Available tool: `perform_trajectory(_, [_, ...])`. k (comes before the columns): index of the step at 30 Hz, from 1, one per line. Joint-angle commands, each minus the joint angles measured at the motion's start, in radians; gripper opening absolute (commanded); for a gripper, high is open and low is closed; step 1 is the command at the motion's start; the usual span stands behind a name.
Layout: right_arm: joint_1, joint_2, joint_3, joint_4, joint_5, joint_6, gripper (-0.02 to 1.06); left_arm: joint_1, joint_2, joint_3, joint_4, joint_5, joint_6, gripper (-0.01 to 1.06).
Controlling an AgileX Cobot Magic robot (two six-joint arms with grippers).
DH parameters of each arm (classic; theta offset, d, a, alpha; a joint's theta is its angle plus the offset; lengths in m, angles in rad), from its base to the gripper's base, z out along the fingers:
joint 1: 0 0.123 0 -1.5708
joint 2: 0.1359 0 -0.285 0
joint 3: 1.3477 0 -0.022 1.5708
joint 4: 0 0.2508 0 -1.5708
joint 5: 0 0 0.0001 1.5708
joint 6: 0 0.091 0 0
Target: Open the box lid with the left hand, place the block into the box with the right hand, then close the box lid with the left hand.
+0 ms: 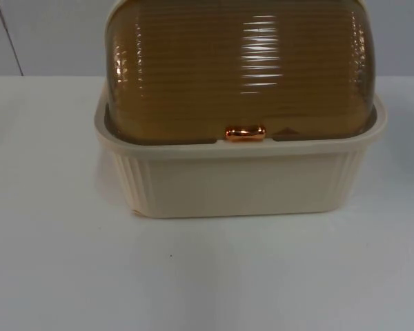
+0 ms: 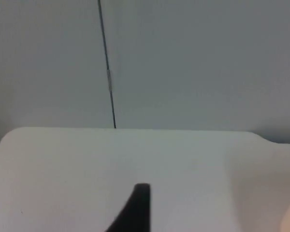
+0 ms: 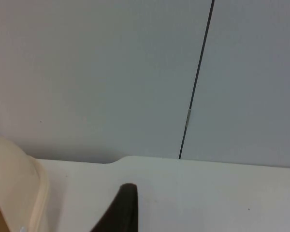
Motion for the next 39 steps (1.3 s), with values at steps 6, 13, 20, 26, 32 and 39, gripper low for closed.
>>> perform_trajectory(6, [0.004,-0.006,0.000,0.002,-0.007,0.001,0.93,0.002,-0.007,0.002,-0.012,-0.019,-0.024,1.05])
perform_trajectory(13, [0.004,-0.013,0.000,0.000,-0.007,0.004,0.93,0.002,-0.007,0.002,-0.018,-0.018,-0.024,1.05])
perform_trajectory(20, [0.004,-0.078,0.000,-0.002,-0.005,0.004,0.93,0.010,-0.071,0.002,0.004,0.117,-0.024,1.05])
perform_trajectory(26, [0.004,-0.097,0.000,0.003,0.081,0.085,0.93,0.010,-0.110,0.009,0.029,0.168,-0.024,1.05])
perform_trajectory(32, [0.004,-0.122,0.066,0.003,0.142,0.085,0.93,0.010,-0.170,0.105,0.014,0.162,-0.022,1.05])
perform_trajectory(39, [0.002,-0.223,0.273,0.003,0.038,0.104,0.93,0.009,-0.374,0.343,-0.053,0.071,0.076,1.05])
